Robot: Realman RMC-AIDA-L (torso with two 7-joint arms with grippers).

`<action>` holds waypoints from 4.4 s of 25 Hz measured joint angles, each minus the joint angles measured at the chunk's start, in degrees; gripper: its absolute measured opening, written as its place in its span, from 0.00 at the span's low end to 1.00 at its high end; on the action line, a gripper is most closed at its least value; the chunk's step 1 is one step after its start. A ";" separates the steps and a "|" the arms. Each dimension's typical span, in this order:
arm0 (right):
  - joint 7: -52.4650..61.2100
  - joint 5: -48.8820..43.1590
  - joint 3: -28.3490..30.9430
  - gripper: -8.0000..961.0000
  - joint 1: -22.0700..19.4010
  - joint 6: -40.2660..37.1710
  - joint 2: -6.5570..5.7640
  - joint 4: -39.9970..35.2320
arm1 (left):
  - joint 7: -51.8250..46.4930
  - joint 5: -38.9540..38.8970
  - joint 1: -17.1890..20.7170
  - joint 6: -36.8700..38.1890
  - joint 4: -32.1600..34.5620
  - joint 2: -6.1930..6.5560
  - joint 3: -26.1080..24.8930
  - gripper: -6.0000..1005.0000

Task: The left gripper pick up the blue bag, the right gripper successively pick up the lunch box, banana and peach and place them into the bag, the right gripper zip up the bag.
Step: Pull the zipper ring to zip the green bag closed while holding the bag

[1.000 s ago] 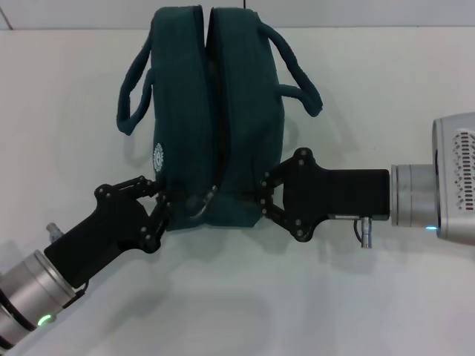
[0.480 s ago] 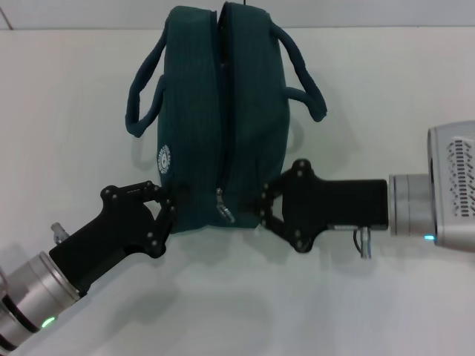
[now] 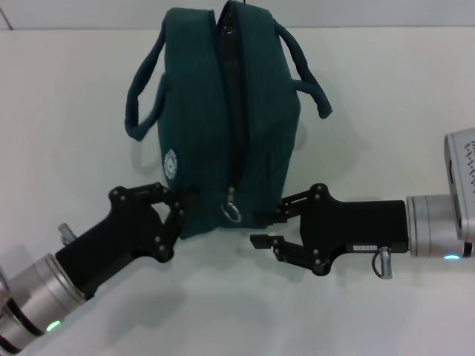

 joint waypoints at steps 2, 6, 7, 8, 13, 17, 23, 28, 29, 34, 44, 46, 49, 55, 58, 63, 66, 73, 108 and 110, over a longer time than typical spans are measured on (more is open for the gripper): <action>0.28 0.00 0.23 0.15 -0.58 1.07 0.22 0.23 | 0.13 0.02 -0.19 0.15 -0.01 -0.14 0.98 0.07; 0.66 0.01 0.24 0.27 -0.87 3.01 0.46 0.70 | 0.11 0.04 -0.72 1.16 -0.01 -0.17 1.69 0.07; 0.71 0.01 0.26 0.39 -0.89 3.08 0.49 0.84 | 0.13 0.04 -0.74 1.39 0.00 -0.18 1.81 0.07; 0.71 0.01 0.26 0.40 -0.89 3.08 0.49 0.84 | 0.17 0.04 -0.76 1.62 -0.01 -0.18 1.96 0.07; 0.72 0.30 0.43 0.44 -0.95 3.40 0.56 1.47 | 0.23 0.04 -0.86 2.09 0.00 -0.19 2.69 0.07; 0.72 0.37 0.43 0.44 -0.57 4.72 0.83 1.50 | 0.25 0.03 -1.03 2.45 0.00 -0.19 3.12 0.07; 0.16 0.53 0.10 0.40 -0.26 5.26 1.03 1.43 | 0.27 0.01 -1.26 2.77 0.00 -0.27 4.49 0.07; -1.13 0.58 0.40 0.30 -0.25 5.33 1.09 1.05 | 0.28 0.01 -1.23 2.86 0.00 -0.28 4.58 0.07; -1.74 0.62 0.41 0.28 -0.31 5.32 1.12 1.01 | 0.28 0.01 -1.22 2.89 0.00 -0.27 4.72 0.07; -6.96 2.66 0.06 0.21 -1.01 5.04 1.21 1.42 | 0.28 0.01 -1.16 2.91 0.00 -0.28 4.99 0.07; -13.87 5.66 0.01 0.02 -2.22 4.82 1.19 1.53 | 0.30 0.01 -1.16 2.98 0.00 -0.27 5.18 0.07; -15.85 7.07 0.01 0.02 -2.71 4.73 1.19 1.65 | 0.34 0.01 -1.12 2.98 0.00 -0.27 5.18 0.07; -18.57 9.82 0.08 0.02 -3.24 4.37 1.19 2.04 | 0.37 0.01 -1.09 2.76 0.00 -0.25 5.18 0.07; -24.84 16.03 -0.17 0.02 -4.43 4.06 1.19 2.18 | 1.83 0.05 -1.14 1.98 -0.08 -0.16 5.37 0.07; -27.26 19.13 -1.15 0.02 -4.50 3.82 1.20 2.18 | 2.67 0.04 -1.21 1.79 -0.08 -0.16 5.91 0.07; -31.94 24.26 -2.28 0.02 -4.67 2.28 1.19 2.36 | 3.22 -0.08 -1.50 0.73 -0.07 -0.13 6.84 0.07; -35.09 27.79 -3.28 0.02 -4.65 0.98 1.18 2.69 | 3.39 -0.08 -2.17 -0.75 -0.06 -0.05 8.20 0.07; -39.41 32.36 -6.15 0.02 -3.60 -0.07 1.18 2.81 | 3.41 0.21 -3.23 -3.10 -0.15 -0.08 10.13 0.05; -39.57 36.56 -12.07 0.02 -3.89 0.21 1.19 2.84 | -5.25 -7.91 -5.48 -2.03 -6.11 -0.51 10.16 0.80; -39.57 36.61 -12.15 0.02 -3.92 0.14 1.19 2.86 | -5.60 -7.96 -5.46 -2.04 -6.08 -0.50 10.07 0.82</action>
